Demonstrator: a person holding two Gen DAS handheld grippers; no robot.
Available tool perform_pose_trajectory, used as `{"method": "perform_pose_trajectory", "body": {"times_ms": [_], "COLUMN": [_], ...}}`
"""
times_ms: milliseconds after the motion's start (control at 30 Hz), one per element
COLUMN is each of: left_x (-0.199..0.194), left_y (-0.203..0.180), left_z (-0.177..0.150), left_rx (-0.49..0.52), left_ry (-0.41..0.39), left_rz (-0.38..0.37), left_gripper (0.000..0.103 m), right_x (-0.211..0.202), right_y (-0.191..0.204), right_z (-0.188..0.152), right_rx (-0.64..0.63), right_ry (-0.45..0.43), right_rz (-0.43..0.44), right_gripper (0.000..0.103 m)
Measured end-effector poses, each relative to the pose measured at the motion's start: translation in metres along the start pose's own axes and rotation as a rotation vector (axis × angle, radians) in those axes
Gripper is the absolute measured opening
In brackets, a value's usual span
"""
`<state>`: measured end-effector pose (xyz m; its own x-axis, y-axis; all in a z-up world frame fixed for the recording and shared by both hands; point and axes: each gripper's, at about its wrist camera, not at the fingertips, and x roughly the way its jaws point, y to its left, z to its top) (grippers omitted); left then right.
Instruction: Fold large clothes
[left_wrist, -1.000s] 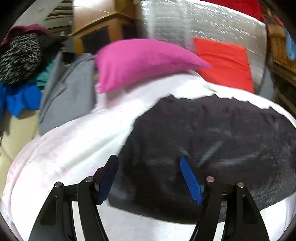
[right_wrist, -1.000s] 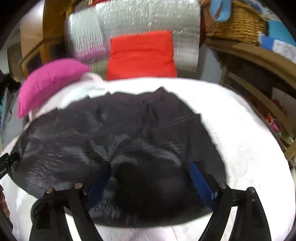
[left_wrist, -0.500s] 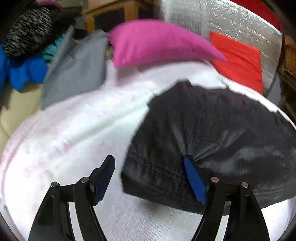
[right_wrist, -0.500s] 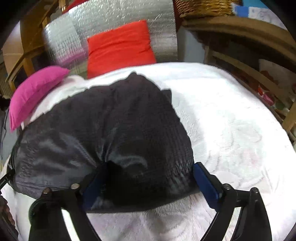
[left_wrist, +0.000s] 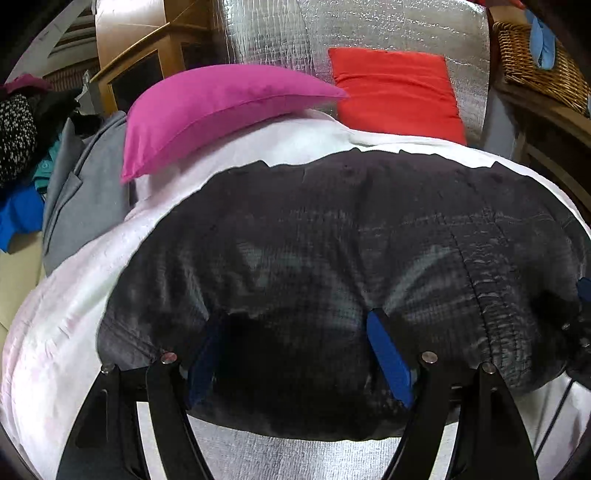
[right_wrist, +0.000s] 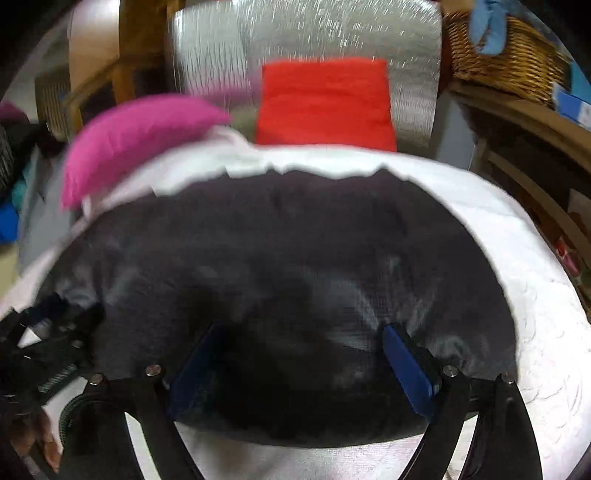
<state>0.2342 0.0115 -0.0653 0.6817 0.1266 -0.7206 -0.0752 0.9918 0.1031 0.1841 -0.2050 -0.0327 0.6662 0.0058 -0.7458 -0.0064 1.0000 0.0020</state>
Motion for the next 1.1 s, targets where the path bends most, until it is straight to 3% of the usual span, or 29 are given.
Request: {"method": "perform_pose_trajectory", "body": {"times_ms": [600,767,900,967,1033,1100], "left_x": [0.011,0.005,-0.008,0.003,0.026,0.026], "left_y": [-0.002,0.004,0.035,0.051,0.062,0.063], "left_z": [0.000,0.010,0.023,0.025,0.021,0.021], "left_rx": [0.016,0.031,-0.012,-0.049,-0.053,-0.011], "left_ry": [0.023,0.052,-0.028,0.009,0.097,0.077], "left_rz": [-0.009,-0.043,-0.002,0.013,0.001,-0.004], "left_gripper": [0.079,0.079,0.079,0.078,0.079,0.080], "right_x": [0.015,0.009,-0.013,-0.009,0.012,0.016], "right_y": [0.004,-0.001,-0.024,-0.043,-0.058,-0.062], "right_z": [-0.006,0.002,0.017,0.022,0.020,0.019], "right_rx": [-0.036,-0.029,0.007,0.049,0.081,0.068], "right_ry": [0.015,0.063,-0.001,0.008,0.098,0.103], "right_rz": [-0.034,0.005,0.013,0.013,0.028,0.042], "right_gripper": [0.094,0.094,0.093,0.094,0.094,0.094]}}
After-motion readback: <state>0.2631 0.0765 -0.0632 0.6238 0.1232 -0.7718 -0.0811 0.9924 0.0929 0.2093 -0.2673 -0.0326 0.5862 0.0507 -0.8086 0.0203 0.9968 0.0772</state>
